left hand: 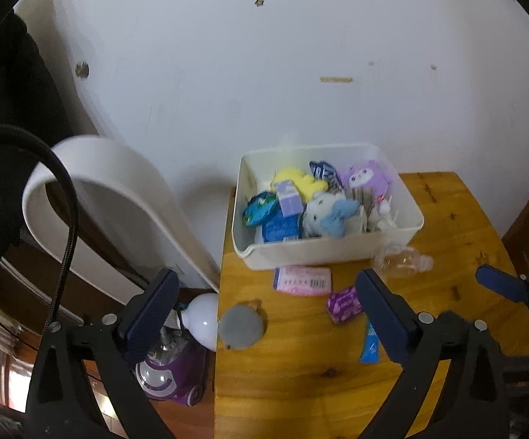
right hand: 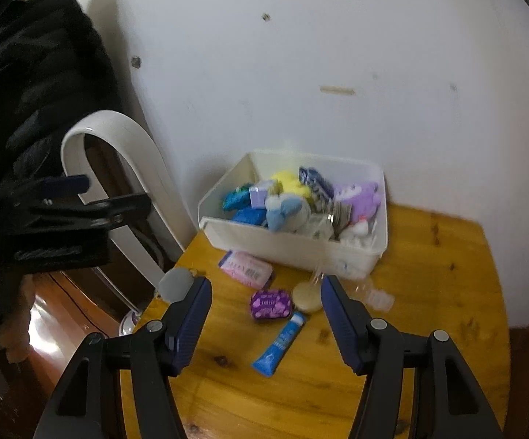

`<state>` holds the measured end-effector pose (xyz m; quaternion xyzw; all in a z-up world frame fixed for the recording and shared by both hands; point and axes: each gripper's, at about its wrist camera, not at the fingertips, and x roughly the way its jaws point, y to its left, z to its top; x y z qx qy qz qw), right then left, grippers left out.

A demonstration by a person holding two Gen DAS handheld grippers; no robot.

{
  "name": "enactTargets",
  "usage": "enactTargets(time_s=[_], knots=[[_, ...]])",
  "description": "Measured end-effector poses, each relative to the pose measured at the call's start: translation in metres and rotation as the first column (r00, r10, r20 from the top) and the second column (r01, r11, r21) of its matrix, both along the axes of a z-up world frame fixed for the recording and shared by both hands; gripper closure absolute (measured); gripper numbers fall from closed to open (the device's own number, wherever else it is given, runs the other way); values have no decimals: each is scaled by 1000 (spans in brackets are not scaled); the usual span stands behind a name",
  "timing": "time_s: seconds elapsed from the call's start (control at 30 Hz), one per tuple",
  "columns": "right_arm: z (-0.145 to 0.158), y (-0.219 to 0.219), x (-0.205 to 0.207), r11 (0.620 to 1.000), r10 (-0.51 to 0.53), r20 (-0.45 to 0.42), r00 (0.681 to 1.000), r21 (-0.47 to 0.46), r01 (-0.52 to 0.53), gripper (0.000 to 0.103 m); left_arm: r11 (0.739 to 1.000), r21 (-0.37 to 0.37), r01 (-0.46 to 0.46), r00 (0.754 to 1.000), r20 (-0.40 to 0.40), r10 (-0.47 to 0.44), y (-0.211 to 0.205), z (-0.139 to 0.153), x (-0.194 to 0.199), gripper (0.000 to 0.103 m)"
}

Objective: Organize objects
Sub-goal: 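Withdraw both grippers from the tray toward the remaining items, then grasp the grey ball with the left gripper while the right grasps the blue tube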

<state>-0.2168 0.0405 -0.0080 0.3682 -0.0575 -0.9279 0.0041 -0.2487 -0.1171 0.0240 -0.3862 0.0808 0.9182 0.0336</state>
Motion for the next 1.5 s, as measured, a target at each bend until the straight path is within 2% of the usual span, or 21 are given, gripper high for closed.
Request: enactTargets(time_s=[0.23, 0.33, 0.57, 0.83, 1.07, 1.23, 1.37, 1.43, 1.5], knots=[[-46, -7, -14, 998, -38, 109, 993, -40, 42, 40, 1000, -22, 5, 997, 73, -3, -22, -40, -5, 5], [-66, -13, -24, 998, -45, 153, 987, -38, 51, 40, 1000, -25, 11, 991, 133, -8, -31, -64, -15, 5], [-112, -21, -43, 997, -60, 251, 966, -34, 71, 40, 999, -50, 20, 960, 280, -5, -44, -131, -43, 5], [-154, -21, -56, 996, -71, 330, 941, -36, 88, 40, 997, -69, 24, 931, 366, 3, -49, -180, -62, 5], [-173, -19, -61, 993, -81, 364, 928, -46, 105, 48, 997, -74, 15, 922, 386, 15, -49, -194, -71, 5], [-179, -19, -59, 994, -81, 364, 928, -35, 101, 55, 995, -101, 10, 929, 370, 28, -46, -197, -74, 5], [-178, -18, -56, 994, -90, 351, 932, -23, 105, 69, 993, -118, 12, 934, 356, 31, -42, -197, -76, 6], [-178, -16, -53, 993, -94, 346, 933, -33, 112, 70, 991, -129, 15, 935, 354, 32, -40, -198, -76, 11], [-177, -16, -51, 993, -96, 342, 935, -35, 115, 71, 991, -133, 15, 932, 360, 34, -38, -199, -76, 27]])
